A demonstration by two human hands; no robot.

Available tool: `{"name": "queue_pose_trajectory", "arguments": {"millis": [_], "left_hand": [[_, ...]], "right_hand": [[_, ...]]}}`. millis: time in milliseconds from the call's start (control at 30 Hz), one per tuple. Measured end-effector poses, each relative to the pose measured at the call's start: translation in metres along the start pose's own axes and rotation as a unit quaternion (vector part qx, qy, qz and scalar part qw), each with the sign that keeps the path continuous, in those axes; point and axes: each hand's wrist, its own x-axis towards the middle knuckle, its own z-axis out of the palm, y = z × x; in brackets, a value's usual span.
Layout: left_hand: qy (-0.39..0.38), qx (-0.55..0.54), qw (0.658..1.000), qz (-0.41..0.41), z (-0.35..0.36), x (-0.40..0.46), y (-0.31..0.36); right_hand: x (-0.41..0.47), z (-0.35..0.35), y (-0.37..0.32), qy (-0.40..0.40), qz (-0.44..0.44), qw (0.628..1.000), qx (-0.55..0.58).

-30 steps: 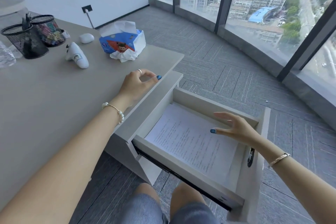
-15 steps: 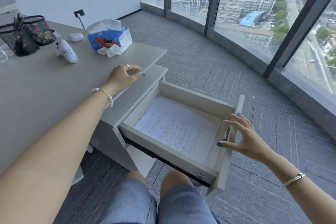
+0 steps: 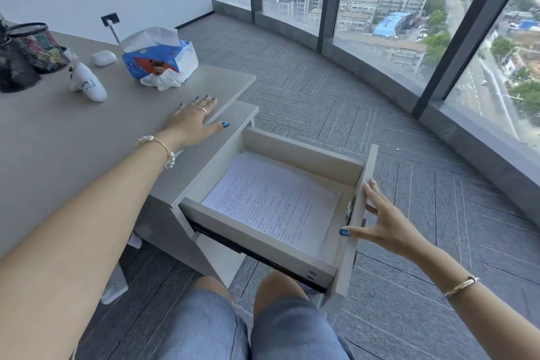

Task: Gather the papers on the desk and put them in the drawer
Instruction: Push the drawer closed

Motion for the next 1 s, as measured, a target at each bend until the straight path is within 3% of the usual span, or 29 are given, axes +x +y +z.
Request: {"name": "queue_pose_trajectory", "arguments": {"millis": [1000], "left_hand": [[0.008,-0.015,1.0,0.009,-0.001,-0.002,-0.001]], "right_hand": [[0.083,0.082,-0.081,0.003,-0.043,0.998,0.036]]}}
